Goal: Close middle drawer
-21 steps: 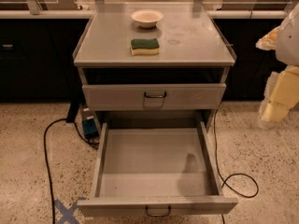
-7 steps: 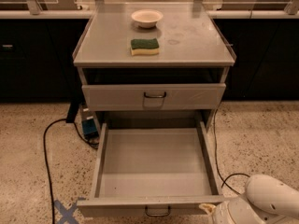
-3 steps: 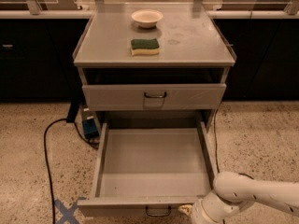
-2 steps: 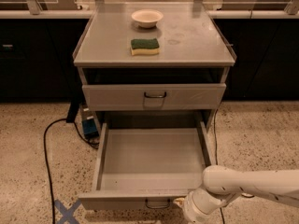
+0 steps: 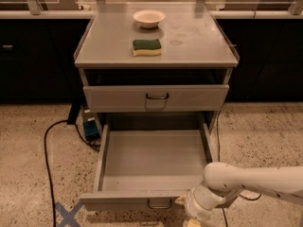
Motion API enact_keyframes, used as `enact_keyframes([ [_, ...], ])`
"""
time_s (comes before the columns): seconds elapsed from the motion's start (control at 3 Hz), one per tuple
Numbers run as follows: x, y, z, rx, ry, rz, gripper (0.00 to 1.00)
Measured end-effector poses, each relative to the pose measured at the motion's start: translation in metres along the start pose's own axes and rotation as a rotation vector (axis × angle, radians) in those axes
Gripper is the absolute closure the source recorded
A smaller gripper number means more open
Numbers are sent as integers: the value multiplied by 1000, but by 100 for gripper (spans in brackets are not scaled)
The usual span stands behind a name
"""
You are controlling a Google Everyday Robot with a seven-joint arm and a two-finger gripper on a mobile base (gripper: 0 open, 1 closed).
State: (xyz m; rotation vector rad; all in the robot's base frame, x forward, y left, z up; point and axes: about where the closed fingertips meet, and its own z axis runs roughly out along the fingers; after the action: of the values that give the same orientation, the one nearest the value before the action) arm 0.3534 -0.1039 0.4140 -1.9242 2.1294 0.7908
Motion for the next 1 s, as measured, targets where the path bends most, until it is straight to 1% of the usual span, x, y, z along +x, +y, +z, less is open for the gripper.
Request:
enact_keyframes([
  [0.33, -15, -32, -13, 35, 20, -19, 0],
  [0.67, -15, -32, -13, 33, 19, -18, 0],
  [1.0, -7, -48, -17, 18, -9, 11, 0],
])
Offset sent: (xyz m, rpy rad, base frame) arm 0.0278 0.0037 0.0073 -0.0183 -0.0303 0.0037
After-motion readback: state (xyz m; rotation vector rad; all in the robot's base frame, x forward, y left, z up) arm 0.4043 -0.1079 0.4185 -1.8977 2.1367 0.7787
